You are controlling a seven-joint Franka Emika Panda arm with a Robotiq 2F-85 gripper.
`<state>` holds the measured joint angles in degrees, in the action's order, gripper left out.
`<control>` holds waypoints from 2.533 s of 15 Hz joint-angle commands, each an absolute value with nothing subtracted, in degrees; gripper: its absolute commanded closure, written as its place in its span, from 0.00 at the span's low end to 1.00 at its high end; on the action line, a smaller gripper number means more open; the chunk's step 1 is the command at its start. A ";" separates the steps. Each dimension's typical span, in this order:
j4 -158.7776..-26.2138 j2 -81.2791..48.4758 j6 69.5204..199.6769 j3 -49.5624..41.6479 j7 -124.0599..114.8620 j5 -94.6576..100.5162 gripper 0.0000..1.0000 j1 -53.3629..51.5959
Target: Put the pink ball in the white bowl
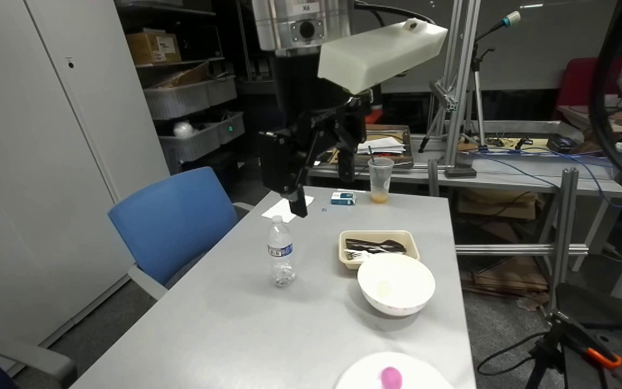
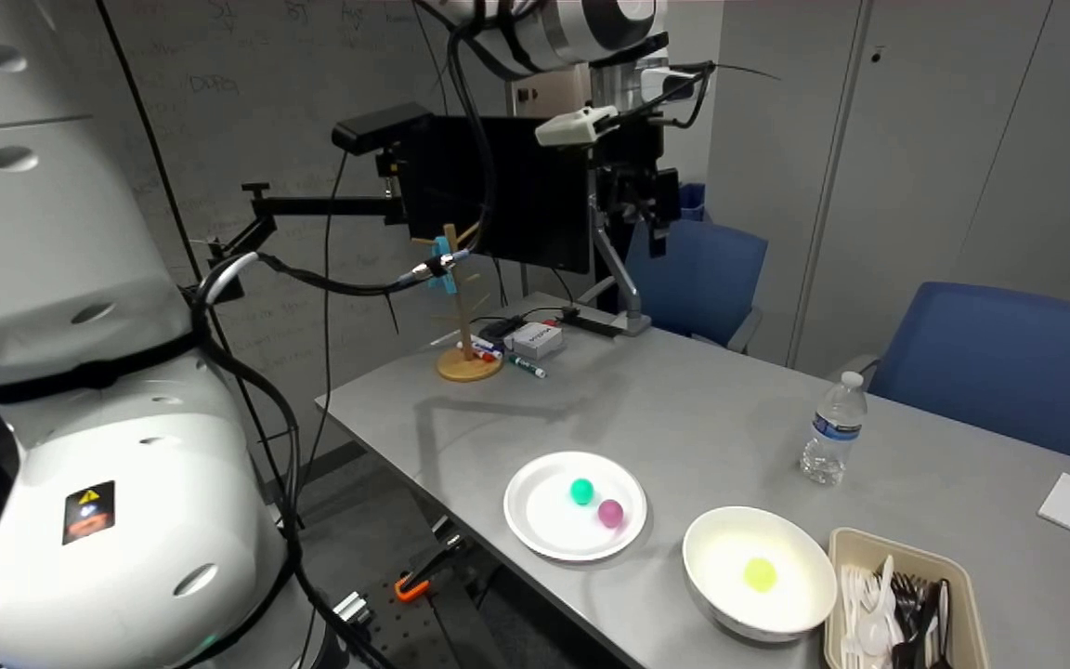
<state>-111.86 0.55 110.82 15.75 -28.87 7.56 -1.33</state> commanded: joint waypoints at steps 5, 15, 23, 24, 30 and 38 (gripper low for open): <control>-115.34 0.57 113.48 11.77 -32.46 9.09 0.00 -4.18; -126.92 -5.04 126.04 8.30 -39.83 7.96 0.00 -4.64; -126.77 -6.71 125.01 7.61 -40.15 8.03 0.00 -5.71; -126.69 -7.24 125.23 7.57 -39.54 7.54 0.00 -5.57; -129.27 -10.31 130.75 6.02 -47.28 7.74 0.00 -6.10; -132.46 -19.66 144.61 2.21 -55.41 5.75 0.00 -7.05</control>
